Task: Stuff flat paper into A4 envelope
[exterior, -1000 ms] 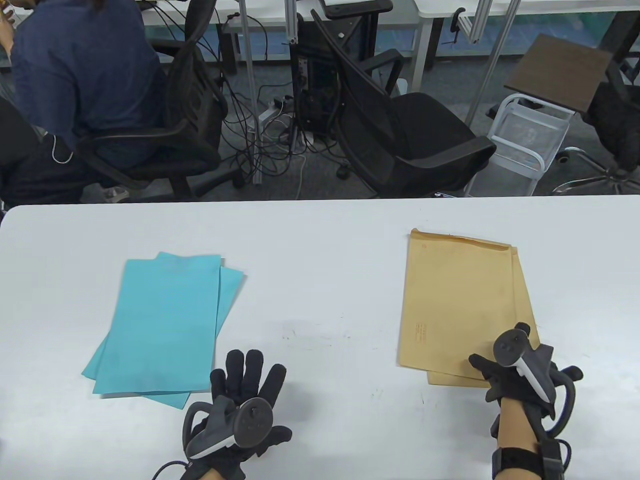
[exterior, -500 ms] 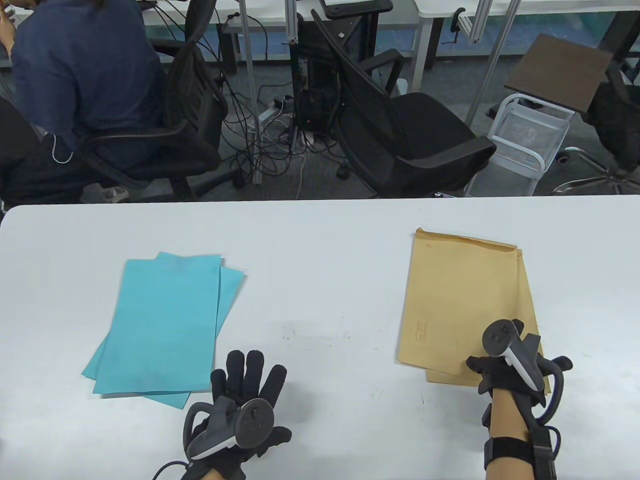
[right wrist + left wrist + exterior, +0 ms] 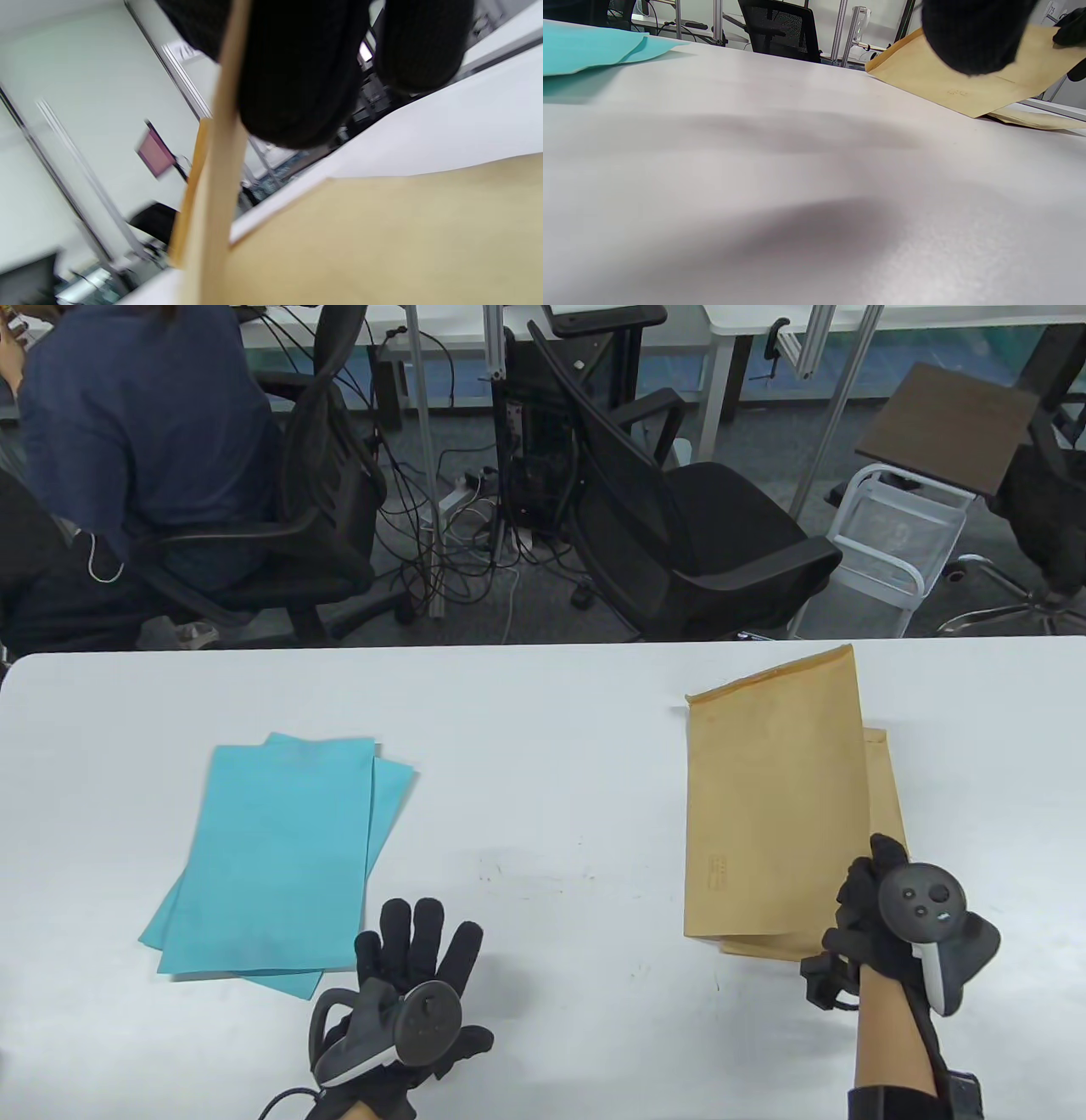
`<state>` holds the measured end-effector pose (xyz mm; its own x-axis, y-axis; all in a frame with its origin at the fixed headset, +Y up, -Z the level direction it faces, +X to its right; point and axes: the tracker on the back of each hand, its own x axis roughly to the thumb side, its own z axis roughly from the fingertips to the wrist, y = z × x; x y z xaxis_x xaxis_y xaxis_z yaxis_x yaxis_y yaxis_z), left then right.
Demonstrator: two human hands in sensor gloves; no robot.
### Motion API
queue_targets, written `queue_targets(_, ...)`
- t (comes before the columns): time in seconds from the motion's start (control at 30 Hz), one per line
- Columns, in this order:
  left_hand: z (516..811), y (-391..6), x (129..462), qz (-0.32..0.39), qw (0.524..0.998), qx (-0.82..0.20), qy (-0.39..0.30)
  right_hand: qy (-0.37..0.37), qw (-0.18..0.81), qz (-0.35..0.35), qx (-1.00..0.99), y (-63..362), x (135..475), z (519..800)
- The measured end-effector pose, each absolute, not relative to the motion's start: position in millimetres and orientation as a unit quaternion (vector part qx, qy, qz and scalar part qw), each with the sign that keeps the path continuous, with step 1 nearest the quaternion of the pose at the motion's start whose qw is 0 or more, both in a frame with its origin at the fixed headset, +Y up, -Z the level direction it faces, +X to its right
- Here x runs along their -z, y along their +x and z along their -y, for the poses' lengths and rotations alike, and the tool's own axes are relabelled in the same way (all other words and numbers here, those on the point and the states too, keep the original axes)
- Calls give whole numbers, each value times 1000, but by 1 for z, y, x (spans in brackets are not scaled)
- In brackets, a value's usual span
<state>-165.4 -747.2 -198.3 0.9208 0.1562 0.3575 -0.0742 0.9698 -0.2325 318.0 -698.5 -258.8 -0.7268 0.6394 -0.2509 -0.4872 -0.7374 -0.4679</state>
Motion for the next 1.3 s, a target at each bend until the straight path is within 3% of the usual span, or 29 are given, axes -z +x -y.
queue_targets(0.07,747,-166,198,188,975,-61,-104,-161,392,218,-879,318,254,688)
queue_targets(0.17,745,-167,198,187,975,-61,-100,-123,431,223,-866,316,249,675)
queue_targets(0.33,744,-168,197,185,976,-61,-92,-45,502,194,-842,303,254,663)
queue_targets(0.57,738,-170,195,185,978,-71,-69,57,500,43,-863,271,284,666)
queue_targets(0.7,736,-171,194,186,978,-74,-65,111,460,-64,-879,244,308,672)
queue_targets(0.83,736,-171,194,188,977,-76,-64,153,390,-122,-900,217,330,675)
queue_targets(1.03,735,-171,195,182,978,-74,-68,176,191,-124,-958,167,363,685)
queue_targets(1.3,738,-170,196,185,976,-70,-86,178,102,-136,-969,125,407,710)
